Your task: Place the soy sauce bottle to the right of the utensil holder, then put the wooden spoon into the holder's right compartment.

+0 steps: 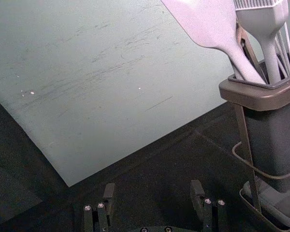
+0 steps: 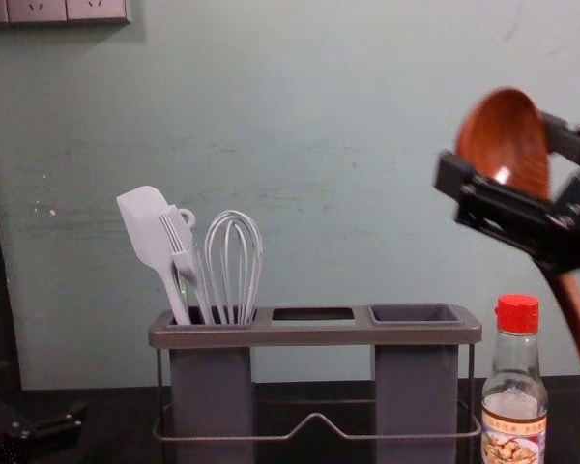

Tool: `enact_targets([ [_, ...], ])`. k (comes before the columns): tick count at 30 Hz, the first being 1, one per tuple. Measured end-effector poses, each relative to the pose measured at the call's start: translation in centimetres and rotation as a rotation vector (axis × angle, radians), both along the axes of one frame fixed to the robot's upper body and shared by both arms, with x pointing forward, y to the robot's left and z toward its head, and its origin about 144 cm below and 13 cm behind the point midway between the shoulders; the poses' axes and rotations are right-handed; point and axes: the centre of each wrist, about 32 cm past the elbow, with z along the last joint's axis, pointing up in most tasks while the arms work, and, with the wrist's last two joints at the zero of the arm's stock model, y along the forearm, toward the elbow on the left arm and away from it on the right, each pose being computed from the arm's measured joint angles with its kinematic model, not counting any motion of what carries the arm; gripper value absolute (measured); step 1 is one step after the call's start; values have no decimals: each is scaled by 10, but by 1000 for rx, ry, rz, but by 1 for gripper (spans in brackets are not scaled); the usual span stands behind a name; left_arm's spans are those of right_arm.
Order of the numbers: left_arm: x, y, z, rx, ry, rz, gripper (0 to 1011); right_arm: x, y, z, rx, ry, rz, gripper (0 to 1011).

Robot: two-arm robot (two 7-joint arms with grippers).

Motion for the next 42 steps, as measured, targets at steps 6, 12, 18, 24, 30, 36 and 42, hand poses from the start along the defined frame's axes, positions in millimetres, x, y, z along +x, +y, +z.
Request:
enact_targets([
  [6, 0, 0, 0, 0, 0, 0, 1000, 30, 5, 11, -18, -69, 65, 838],
  [12, 0, 0, 0, 0, 0, 0, 1000, 60, 12, 22, -31, -117, 123, 838],
  [18, 0, 0, 0, 0, 0, 0, 1000, 77, 17, 26, -31, -120, 153, 838],
  [24, 0, 0, 0, 0, 0, 0, 1000, 94, 21, 29, -22, -129, 168, 838],
  [30, 0, 0, 0, 0, 0, 0, 1000, 108, 24, 32, -11, -148, 172, 838],
  [36, 0, 0, 0, 0, 0, 0, 1000, 120, 26, 28, 16, -166, 172, 838],
  [42, 0, 0, 0, 0, 0, 0, 1000, 130, 32, 19, 70, -212, 172, 837],
])
